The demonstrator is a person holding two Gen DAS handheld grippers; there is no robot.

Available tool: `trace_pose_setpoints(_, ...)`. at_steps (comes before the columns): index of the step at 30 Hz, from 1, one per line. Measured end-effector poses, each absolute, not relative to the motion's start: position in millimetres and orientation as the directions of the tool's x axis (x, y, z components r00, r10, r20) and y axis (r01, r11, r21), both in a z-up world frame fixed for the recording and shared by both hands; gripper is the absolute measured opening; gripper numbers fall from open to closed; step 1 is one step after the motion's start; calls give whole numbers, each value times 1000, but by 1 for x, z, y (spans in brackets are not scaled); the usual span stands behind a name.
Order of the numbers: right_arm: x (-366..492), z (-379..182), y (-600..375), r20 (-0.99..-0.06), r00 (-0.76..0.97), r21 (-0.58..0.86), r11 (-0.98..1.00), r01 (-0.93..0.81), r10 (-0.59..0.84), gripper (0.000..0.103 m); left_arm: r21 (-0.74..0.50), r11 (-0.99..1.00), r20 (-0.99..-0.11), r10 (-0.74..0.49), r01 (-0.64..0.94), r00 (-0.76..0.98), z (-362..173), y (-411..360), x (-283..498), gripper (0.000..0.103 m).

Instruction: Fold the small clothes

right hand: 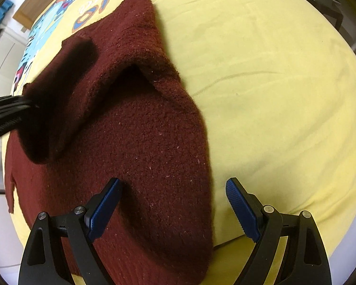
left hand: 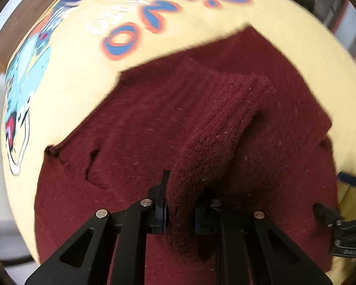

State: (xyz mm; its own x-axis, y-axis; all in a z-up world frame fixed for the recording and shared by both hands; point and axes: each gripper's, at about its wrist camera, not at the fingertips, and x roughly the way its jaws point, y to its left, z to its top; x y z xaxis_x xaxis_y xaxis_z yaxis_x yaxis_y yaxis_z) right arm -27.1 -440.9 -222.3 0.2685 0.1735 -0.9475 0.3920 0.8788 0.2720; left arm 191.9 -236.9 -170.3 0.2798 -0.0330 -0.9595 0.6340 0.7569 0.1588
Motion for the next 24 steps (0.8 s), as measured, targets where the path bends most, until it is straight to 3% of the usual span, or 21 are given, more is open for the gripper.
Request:
trace_pose_setpoints(6,-29,-220,-446,-951,265,259,881,396,161,90,46,866,-939,-133,498,318,-137,-170,207,13)
trace_pose_setpoints(13,-18,-212,-429,-948,275,259,889,379,159,90,-34,938,-920,-164,345,356,-126,-119,195,13)
trace_pose_setpoints(24,-17,-211,-411,-950,270,253,898,360,160,90,-154,972,-938,-200,175,282,-145,-70,174,15)
